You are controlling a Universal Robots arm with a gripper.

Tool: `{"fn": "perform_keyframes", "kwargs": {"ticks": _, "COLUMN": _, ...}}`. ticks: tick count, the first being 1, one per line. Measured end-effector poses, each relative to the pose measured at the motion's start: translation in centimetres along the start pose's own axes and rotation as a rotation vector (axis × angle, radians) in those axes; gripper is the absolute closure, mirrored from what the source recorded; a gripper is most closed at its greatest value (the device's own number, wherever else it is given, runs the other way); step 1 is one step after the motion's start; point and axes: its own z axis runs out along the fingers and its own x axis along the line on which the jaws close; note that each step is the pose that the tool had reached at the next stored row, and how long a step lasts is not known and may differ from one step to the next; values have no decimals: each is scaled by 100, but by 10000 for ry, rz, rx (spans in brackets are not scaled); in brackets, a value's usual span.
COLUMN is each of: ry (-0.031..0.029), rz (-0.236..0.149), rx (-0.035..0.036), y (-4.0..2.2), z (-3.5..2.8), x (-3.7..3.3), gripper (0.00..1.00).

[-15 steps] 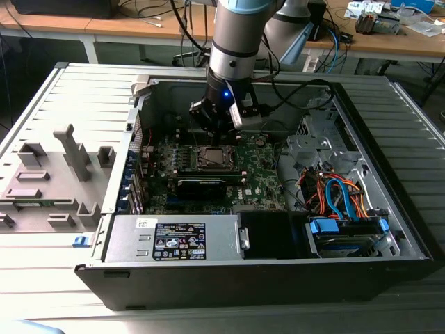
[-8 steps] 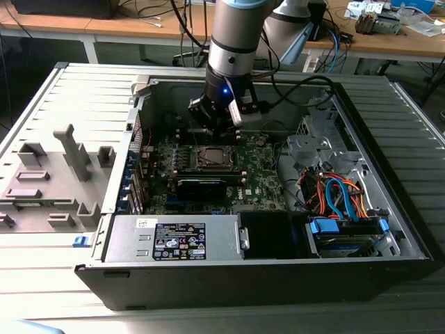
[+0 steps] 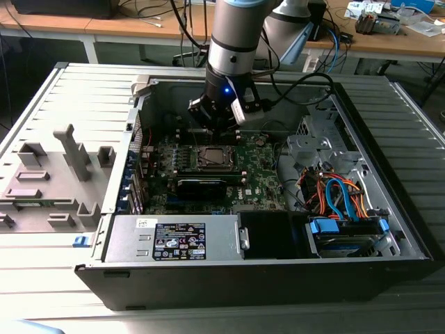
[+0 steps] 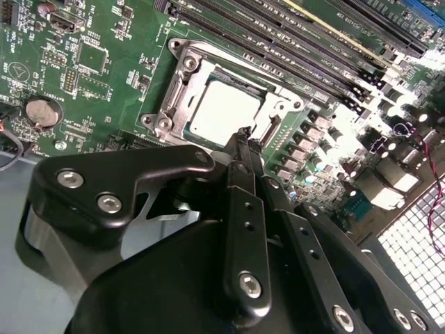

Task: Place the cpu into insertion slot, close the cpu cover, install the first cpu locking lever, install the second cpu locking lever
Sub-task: 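Install the first cpu locking lever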

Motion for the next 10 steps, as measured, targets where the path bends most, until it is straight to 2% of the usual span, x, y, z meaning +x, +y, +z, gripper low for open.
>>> {"fn": "perform_keyframes", "kwargs": {"ticks": 5, "ry": 0, "rz": 0, "rx": 0, "y": 0, "z": -31, "x": 3, "gripper": 89}}
{"fn": "perform_keyframes", "kwargs": {"ticks": 10, "ry": 0, "rz": 0, "rx": -1, "y": 0, "z": -35, "x": 3, "gripper": 89}}
